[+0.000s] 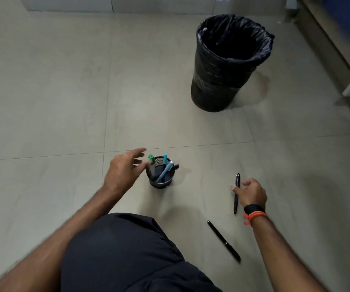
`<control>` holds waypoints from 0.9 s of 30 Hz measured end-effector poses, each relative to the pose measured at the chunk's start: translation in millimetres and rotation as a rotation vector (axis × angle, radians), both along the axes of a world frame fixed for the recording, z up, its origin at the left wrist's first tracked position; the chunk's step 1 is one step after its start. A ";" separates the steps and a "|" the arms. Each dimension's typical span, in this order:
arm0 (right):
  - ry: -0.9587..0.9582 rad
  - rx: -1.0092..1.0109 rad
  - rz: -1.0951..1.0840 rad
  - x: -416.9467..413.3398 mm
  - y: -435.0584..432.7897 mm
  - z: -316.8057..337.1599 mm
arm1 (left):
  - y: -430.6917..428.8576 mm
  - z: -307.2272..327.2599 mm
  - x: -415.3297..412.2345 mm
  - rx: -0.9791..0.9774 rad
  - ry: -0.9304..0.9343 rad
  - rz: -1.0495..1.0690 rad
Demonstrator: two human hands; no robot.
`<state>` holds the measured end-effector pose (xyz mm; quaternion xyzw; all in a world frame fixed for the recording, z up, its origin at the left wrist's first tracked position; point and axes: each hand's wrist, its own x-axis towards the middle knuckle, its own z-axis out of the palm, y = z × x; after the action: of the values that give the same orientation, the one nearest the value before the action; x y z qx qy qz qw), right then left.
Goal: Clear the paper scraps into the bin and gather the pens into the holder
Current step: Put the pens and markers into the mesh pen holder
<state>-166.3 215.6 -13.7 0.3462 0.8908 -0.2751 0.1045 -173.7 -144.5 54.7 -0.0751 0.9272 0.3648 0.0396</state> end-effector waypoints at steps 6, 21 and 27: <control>-0.075 -0.149 0.141 -8.5 -16.3 2.4 | -38.7 -42.5 19.4 -0.398 -0.467 -0.062; 0.529 -0.430 0.593 -32.6 -188.8 93.0 | -74.4 -82.4 44.0 -0.384 -0.698 -0.083; 0.305 -0.106 0.793 -28.7 -205.2 55.4 | -73.0 -82.3 40.6 -0.380 -0.735 -0.070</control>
<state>-195.0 10.4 41.7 -0.0733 0.9448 -0.3072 0.0871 -133.1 -217.5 -27.6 -0.1745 0.9043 0.1345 0.3657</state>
